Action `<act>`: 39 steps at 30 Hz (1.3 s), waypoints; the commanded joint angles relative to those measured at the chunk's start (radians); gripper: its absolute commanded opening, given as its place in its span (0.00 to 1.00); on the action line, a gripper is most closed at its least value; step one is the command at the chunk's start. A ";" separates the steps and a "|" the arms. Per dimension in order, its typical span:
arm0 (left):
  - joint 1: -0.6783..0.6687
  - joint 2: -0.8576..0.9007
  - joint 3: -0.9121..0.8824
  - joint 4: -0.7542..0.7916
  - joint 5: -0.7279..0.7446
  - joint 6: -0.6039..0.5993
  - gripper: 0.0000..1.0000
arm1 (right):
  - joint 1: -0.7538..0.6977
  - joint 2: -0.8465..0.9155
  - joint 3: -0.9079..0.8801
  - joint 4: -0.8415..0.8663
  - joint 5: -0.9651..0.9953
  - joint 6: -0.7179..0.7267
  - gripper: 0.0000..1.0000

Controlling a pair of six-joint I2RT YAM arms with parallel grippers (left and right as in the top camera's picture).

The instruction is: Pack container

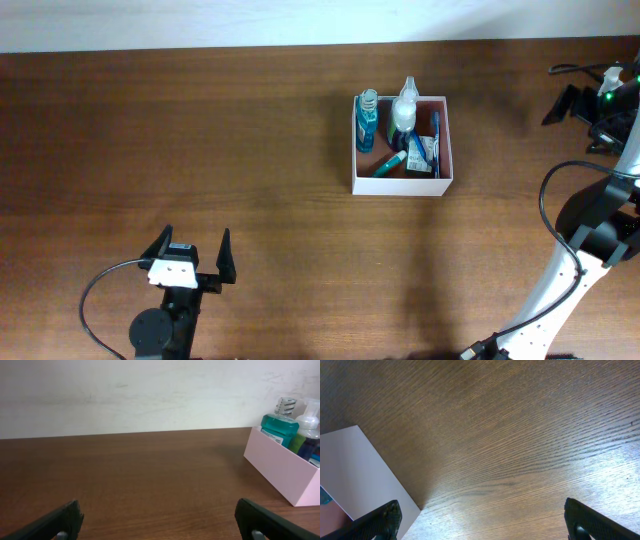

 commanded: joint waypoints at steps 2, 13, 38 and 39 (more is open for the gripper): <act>-0.004 -0.010 -0.005 -0.003 0.011 -0.010 0.99 | 0.000 -0.011 -0.005 0.003 0.005 -0.006 0.99; -0.004 -0.010 -0.005 -0.003 0.011 -0.010 0.99 | 0.001 -0.028 -0.005 0.003 0.005 -0.006 0.99; -0.004 -0.010 -0.005 -0.003 0.011 -0.010 1.00 | 0.151 -0.999 -0.615 0.580 0.172 -0.005 0.99; -0.004 -0.010 -0.005 -0.003 0.011 -0.010 1.00 | 0.166 -1.036 -0.647 0.586 0.172 -0.005 0.99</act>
